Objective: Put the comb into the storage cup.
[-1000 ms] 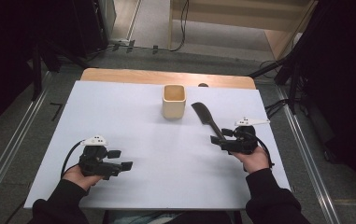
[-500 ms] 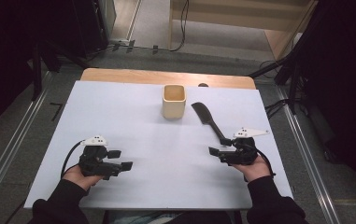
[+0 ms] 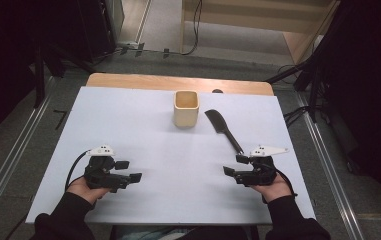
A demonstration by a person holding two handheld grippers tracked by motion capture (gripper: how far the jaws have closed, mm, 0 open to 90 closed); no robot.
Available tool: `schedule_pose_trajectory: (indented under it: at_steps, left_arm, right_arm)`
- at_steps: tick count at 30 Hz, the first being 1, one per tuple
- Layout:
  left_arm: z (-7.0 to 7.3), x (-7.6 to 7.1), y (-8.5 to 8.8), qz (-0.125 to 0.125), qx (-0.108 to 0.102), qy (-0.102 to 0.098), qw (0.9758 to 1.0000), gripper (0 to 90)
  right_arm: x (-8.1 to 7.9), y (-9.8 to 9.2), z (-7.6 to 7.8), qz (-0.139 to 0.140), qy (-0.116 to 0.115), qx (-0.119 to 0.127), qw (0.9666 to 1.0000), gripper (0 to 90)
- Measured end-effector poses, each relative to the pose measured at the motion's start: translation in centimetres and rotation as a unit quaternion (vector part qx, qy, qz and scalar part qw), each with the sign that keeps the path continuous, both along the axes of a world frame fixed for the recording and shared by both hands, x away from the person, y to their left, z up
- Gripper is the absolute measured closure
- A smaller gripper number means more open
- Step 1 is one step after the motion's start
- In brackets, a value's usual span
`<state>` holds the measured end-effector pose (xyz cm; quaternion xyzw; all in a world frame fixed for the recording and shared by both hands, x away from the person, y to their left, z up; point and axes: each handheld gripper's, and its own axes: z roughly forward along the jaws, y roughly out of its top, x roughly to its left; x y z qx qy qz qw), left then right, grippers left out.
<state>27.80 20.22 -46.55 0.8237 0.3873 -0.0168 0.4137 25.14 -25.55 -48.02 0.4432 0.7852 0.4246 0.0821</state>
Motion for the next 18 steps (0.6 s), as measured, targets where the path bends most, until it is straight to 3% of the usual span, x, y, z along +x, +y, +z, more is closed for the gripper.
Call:
schedule_pose_trajectory:
  at_steps: [18]
  left_arm:
    - [0.0, 0.0, 0.0, -0.002, -0.002, 0.000, 1.0000, 23.9]
  right_arm:
    - [-1.2, -0.5, -0.4, 0.013, 0.011, -0.005, 0.9998, 24.3]
